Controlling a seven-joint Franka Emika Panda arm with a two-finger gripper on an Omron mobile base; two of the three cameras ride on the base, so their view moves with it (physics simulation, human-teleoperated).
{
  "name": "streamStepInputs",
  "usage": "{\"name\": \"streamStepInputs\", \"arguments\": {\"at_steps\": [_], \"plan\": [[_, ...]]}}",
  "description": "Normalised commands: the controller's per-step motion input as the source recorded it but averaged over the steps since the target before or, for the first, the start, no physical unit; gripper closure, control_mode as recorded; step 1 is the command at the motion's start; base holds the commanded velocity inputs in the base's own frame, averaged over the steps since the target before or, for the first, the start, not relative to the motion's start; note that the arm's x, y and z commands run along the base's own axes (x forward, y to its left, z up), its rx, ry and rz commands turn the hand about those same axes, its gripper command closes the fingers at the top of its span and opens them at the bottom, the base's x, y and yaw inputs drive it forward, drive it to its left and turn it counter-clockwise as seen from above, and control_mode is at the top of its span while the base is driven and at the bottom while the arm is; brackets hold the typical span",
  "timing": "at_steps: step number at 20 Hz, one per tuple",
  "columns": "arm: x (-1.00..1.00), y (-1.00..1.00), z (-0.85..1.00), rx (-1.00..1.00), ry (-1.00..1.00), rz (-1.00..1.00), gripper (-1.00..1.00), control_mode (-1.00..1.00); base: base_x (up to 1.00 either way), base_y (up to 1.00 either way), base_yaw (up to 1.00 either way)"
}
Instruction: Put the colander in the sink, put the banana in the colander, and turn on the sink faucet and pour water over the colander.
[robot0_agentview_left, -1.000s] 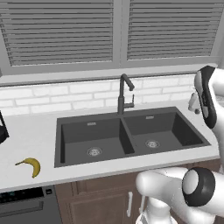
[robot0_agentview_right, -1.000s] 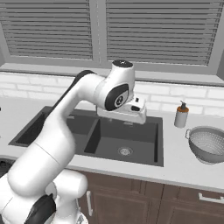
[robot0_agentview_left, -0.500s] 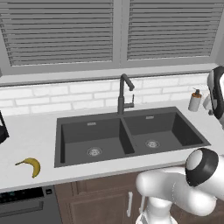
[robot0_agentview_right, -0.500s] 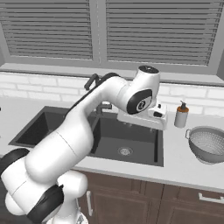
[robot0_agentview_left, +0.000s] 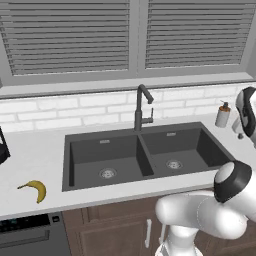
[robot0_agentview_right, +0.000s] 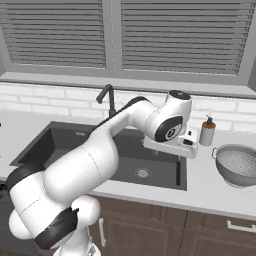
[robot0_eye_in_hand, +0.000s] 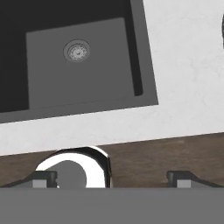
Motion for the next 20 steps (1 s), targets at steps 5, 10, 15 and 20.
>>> {"name": "streamStepInputs", "arguments": {"at_steps": [5, 10, 15, 20], "plan": [[0.2, -0.02, -0.25, -0.01, 0.0, -0.04, -1.0, -1.0, 0.0, 0.0, 0.0], [0.36, -0.11, -0.26, -0.03, 0.0, -0.05, -1.0, -1.0, 0.0, 0.0, 0.0], [0.3, -0.36, -0.13, -0.1, 0.0, -0.08, -1.0, -1.0, 0.0, 0.0, 0.0], [0.22, -0.53, -0.12, -0.11, -0.08, -0.1, -1.0, -1.0, 0.0, 0.0, 0.0]]}}
